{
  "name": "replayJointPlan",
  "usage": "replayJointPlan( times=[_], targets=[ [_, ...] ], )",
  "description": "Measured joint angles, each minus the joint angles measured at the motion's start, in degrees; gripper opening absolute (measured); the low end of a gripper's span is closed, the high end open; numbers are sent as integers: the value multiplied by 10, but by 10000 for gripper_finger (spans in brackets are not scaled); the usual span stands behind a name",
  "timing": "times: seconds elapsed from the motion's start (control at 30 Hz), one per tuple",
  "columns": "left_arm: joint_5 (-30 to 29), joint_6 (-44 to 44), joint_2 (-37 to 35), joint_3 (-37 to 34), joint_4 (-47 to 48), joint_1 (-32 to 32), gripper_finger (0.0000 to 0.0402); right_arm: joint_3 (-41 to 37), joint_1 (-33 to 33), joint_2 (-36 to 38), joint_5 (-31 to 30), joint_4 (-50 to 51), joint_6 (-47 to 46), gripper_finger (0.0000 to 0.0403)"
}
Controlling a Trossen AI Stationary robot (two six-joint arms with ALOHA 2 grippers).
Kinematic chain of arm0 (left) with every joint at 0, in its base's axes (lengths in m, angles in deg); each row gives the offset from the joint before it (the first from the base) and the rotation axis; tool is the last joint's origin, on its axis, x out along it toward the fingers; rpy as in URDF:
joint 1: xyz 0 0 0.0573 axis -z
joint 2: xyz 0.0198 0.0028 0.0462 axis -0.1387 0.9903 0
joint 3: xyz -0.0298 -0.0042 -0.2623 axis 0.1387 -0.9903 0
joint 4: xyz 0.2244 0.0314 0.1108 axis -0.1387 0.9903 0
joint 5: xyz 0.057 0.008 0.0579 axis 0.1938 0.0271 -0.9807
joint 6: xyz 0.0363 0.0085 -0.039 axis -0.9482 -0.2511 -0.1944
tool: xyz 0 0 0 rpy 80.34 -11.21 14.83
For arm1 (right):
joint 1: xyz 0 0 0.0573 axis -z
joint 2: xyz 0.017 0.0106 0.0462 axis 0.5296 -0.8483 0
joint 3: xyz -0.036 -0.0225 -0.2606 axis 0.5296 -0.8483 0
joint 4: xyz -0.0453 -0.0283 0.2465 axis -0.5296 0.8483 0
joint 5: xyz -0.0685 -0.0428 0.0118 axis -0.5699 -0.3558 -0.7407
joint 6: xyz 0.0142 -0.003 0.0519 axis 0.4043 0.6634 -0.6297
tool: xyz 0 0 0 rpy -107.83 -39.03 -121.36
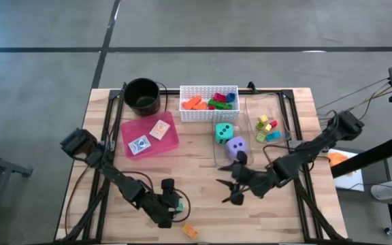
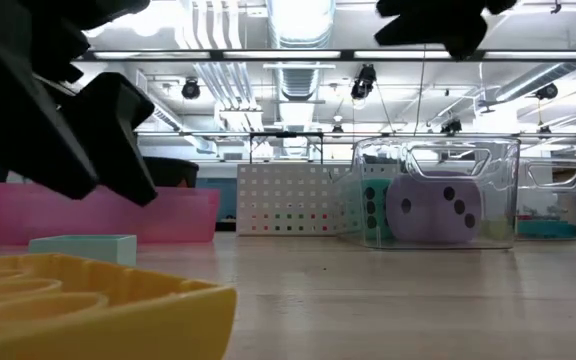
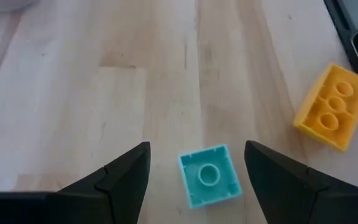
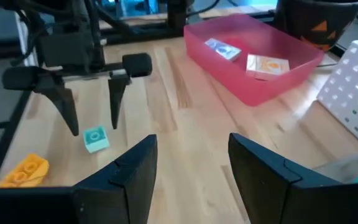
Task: Pick & Place Toys
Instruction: Put the small light blue game piece into the right transparent bin
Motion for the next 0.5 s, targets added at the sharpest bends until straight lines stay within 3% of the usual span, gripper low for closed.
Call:
replayJointPlan(
  times=[0.5],
  targets=[
    [-9,24,59,1,1,4,260,119,9,-106,2,-3,11,199]
  ],
)
